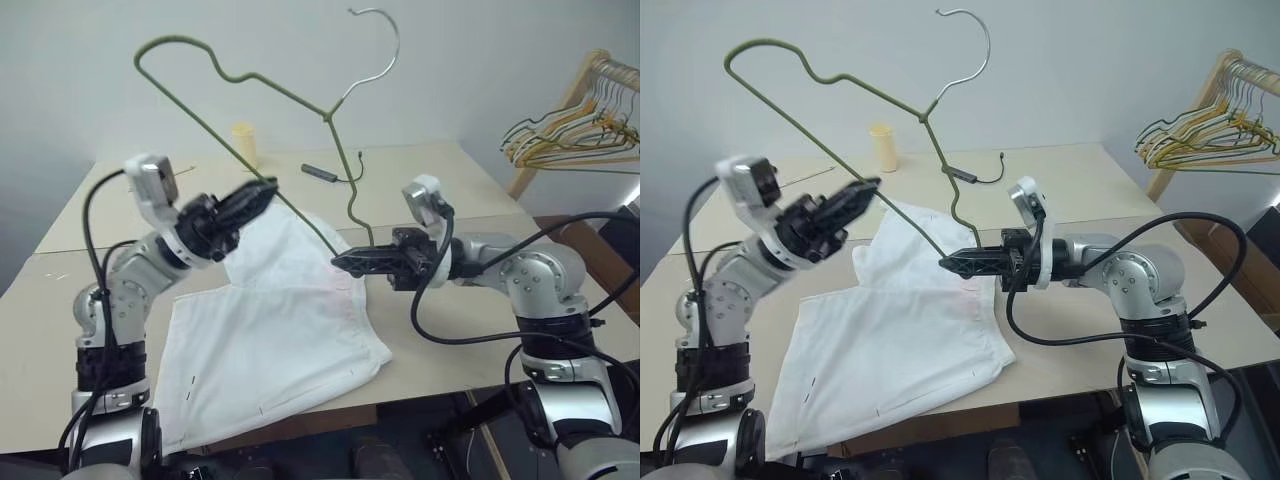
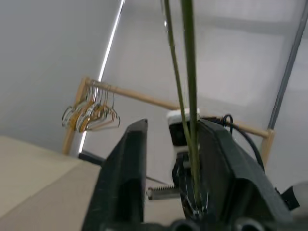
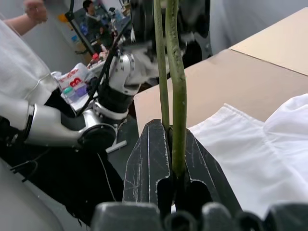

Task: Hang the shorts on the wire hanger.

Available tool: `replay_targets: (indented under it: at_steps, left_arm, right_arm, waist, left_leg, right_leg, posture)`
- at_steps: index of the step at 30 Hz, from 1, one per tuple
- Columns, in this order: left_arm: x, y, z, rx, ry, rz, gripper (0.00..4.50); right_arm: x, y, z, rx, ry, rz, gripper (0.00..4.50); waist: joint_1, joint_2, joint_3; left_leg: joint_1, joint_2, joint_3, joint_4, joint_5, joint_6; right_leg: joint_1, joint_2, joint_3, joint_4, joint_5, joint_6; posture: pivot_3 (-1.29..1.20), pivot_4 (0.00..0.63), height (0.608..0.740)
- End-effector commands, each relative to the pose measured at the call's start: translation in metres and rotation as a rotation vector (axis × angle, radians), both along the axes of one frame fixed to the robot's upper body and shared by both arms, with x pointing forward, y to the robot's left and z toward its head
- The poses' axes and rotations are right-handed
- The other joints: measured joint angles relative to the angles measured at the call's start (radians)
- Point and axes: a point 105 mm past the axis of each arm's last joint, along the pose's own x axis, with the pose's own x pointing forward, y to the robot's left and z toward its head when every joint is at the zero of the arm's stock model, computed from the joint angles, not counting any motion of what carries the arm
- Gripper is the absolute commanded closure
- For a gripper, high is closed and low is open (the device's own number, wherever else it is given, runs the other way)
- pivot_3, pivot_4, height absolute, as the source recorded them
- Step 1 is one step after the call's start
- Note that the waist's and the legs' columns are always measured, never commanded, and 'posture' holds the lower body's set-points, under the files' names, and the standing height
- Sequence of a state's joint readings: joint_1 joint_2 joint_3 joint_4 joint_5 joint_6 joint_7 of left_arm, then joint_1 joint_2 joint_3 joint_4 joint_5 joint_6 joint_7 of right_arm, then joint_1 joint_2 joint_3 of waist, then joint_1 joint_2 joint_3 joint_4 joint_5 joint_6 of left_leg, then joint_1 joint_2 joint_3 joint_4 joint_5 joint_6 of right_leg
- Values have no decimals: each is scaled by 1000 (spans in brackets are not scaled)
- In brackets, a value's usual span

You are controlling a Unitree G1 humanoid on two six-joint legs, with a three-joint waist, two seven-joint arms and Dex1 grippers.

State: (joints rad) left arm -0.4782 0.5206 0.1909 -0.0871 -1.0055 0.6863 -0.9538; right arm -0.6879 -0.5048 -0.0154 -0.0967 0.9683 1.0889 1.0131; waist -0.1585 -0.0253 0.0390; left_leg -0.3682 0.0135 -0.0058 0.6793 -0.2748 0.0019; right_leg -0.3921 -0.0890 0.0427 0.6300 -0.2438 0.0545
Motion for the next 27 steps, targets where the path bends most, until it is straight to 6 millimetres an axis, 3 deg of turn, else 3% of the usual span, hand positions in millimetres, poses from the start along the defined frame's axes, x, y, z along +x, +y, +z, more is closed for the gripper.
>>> replay_targets:
  at_steps: [1, 5, 9, 13, 18, 21, 27]
  left_arm:
    - [10, -5, -49, 385, -20, 119, 1400]
    - [6, 4, -82, 567, -34, 165, 74]
    - [3, 12, -87, 659, -107, 217, 33]
    - [-15, 19, -94, 807, -193, 149, 33]
    - [-37, 25, -103, 894, -217, 35, 33]
    - [-46, 26, -104, 877, -199, -11, 33]
    - [-45, 27, -103, 882, -200, 4, 33]
  right_arm:
    - [2, -10, 13, 76, 2, -61, 4500]
    - [10, -34, -13, 12, 108, -208, 4500]
    - [-2, -76, -53, -100, 271, -306, 4500]
    - [-24, -126, -90, -283, 432, -421, 4500]
    - [-52, -160, -98, -383, 591, -411, 4500]
    - [-52, -176, -100, -377, 740, -424, 4500]
    - [-51, -185, -108, -388, 921, -406, 4500]
  waist:
    - [-5, 1, 1]
    - [-7, 1, 1]
    - [8, 2, 1]
    - [8, 3, 1]
    - [-6, 5, 3]
    - [-21, 5, 3]
    - [-36, 5, 3]
  left_leg:
    - [0, 0, 0, 0, 0, 0]
    - [0, 0, 3, 0, 0, 0]
    - [-5, 0, 4, 0, 0, 0]
    - [-7, 0, 7, 0, -1, 1]
    - [-3, 1, 12, 0, -1, 2]
    - [1, 2, 13, 0, -1, 2]
    - [3, 2, 13, 1, 0, 4]
  right_leg:
    - [0, 0, 1, 0, 0, 0]
    - [0, 0, 0, 0, 0, 0]
    - [-4, -1, 0, -1, 0, 0]
    - [-7, -1, 1, -1, 0, 0]
    - [-5, 0, 4, -1, -1, 1]
    - [0, 1, 4, -1, -5, 7]
    - [3, 1, 4, -2, -5, 7]
  posture:
    - [-187, 0, 740]
    - [-194, 0, 740]
    - [-196, 0, 740]
    - [-206, 0, 740]
    - [-222, 0, 740]
    - [-228, 0, 740]
    - [-220, 0, 740]
